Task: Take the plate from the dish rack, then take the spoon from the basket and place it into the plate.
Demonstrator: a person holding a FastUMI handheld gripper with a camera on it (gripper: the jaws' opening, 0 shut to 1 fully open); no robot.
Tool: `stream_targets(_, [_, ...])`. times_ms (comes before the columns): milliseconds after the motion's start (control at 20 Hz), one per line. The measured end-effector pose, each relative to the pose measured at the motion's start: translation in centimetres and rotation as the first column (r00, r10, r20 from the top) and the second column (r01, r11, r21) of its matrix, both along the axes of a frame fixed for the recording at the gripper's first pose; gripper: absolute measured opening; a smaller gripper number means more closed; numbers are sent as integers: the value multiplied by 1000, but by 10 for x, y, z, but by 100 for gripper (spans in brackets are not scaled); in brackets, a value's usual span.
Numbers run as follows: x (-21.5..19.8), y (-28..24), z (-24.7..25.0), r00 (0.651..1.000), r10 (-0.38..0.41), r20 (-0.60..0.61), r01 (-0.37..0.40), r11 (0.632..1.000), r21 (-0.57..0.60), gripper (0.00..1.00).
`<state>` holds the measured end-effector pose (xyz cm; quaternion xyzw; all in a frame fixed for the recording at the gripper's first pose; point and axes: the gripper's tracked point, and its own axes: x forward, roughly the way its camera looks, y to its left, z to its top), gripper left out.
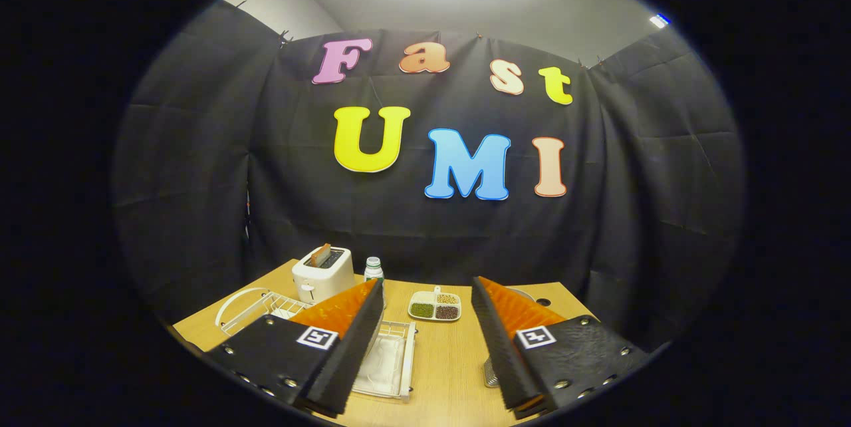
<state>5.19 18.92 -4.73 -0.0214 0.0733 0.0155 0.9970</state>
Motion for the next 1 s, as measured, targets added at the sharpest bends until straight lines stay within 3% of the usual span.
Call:
stream_targets(100, [14,20,-14,999,-19,-30,19,1000,2,76])
stream_targets(550, [66,56,-77,979,-112,-168,97,991,-97,76])
stream_targets(600, [70,58,-85,975,-116,-187,97,989,-107,67])
stream_targets(700, [74,62,-99,967,-127,-221,100,987,-129,62])
stream_targets(1000, [87,67,-130,937,-186,-295,129,971,-204,62])
